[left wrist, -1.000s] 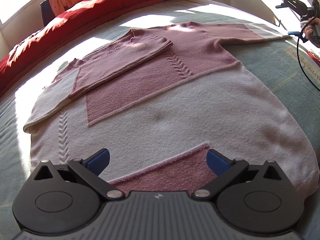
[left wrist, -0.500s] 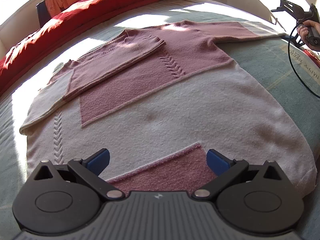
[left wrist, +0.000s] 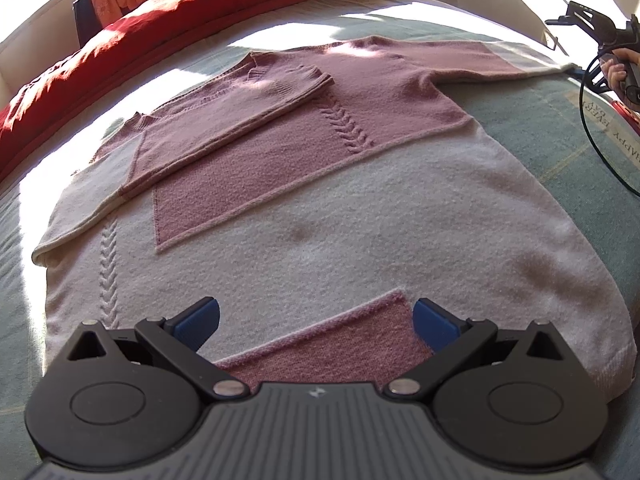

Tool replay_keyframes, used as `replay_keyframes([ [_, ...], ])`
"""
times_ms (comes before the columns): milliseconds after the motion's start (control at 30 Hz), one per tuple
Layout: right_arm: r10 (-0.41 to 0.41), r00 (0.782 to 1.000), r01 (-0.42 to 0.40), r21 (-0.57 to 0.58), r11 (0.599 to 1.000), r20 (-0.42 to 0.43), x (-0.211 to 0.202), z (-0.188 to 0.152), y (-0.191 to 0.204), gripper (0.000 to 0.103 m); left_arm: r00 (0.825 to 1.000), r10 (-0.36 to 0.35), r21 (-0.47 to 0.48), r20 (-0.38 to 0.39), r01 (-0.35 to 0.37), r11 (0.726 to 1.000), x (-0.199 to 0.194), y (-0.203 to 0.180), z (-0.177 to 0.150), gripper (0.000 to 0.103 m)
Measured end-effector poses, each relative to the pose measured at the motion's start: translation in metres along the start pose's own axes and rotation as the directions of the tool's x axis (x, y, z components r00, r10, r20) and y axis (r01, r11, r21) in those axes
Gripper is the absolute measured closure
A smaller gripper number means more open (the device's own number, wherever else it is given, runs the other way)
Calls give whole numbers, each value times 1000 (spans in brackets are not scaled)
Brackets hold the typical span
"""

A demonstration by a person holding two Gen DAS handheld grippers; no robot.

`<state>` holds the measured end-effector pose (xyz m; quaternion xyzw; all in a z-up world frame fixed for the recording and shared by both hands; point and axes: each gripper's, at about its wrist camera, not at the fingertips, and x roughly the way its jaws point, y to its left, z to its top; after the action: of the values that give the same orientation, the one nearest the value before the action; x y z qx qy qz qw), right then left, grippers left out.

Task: Fold clothes
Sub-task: 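Lower the right gripper onto the white sleeve cuff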

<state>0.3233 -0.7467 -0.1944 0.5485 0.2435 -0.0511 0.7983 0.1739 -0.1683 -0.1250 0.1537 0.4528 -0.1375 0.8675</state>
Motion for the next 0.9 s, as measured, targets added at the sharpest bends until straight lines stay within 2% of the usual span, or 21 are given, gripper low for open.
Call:
replay_keyframes([
  [300,-52,998,50,-82,995,-20,21,10,12,11,999,-18,-12,29,18,1000,-5,0,6,1],
  [433,-74,997,68,-156,985,-34,25,6,18,10,999,-25,-15,26,25,1000,-3,1,6,1],
  [900,-142,989,122,-288,950,-51,31,1,27,12,1000,-21,-16,18,21,1000,-5,0,8,1],
])
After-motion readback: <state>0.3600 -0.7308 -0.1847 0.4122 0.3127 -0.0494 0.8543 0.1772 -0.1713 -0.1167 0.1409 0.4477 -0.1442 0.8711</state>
